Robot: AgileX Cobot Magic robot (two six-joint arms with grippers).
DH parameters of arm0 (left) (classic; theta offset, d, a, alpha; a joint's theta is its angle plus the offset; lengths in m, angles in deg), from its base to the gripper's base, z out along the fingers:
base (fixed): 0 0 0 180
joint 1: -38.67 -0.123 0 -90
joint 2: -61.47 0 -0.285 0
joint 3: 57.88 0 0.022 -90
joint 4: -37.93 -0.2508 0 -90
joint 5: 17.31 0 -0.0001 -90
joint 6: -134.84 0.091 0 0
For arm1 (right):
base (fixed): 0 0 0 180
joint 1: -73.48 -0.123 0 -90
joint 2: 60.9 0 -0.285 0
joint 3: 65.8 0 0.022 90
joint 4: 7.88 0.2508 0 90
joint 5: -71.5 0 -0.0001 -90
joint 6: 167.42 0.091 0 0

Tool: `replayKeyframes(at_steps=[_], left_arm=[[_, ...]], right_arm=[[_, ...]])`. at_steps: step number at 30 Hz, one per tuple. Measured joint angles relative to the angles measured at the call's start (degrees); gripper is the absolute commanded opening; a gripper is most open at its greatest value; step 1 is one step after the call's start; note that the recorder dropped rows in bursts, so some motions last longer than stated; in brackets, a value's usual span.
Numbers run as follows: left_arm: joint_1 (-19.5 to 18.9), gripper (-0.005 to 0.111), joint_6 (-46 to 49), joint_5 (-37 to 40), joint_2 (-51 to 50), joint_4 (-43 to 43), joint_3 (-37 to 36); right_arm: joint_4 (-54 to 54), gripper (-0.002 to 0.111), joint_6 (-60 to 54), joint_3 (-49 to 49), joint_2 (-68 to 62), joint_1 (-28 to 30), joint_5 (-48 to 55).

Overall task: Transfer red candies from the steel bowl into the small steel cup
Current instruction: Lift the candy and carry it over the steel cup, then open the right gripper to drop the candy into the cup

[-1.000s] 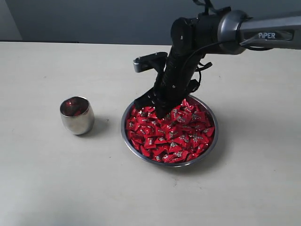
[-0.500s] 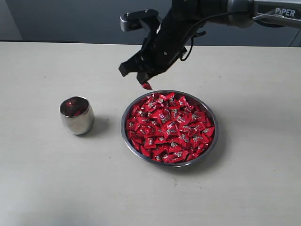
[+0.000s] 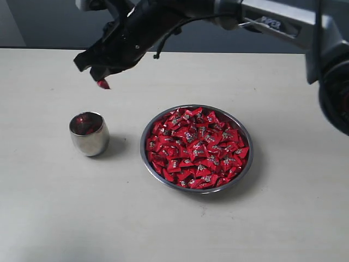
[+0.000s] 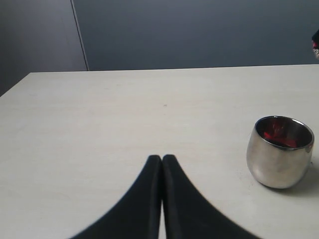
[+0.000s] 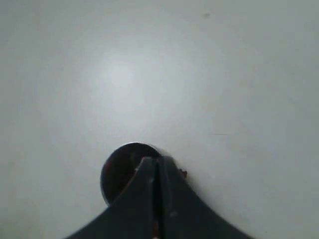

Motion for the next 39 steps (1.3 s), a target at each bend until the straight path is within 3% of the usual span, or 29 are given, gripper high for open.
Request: replayKeyframes(at_steps=[9, 30, 33, 36, 39], left_arm=[[0.00, 0.000, 0.00, 0.00, 0.00, 0.00, 0.00], [0.00, 0.000, 0.00, 0.00, 0.00, 0.00, 0.00], [0.00, 0.000, 0.00, 0.00, 0.00, 0.00, 0.00], [0.00, 0.000, 0.00, 0.00, 0.00, 0.00, 0.00], [0.00, 0.000, 0.00, 0.00, 0.00, 0.00, 0.00]], right_arm=[[-1.77, -0.001, 0.12, 8.19, -6.42, -3.38, 5.12], [-3.42, 0.000, 0.23, 8.64, -10.37, -5.72, 3.72], [-3.45, 0.011, 0.23, 8.78, -10.37, -5.72, 2.60], [-3.56, 0.037, 0.12, 8.78, -10.37, -5.72, 2.51], [-3.56, 0.040, 0.12, 8.78, -10.37, -5.72, 2.51]])
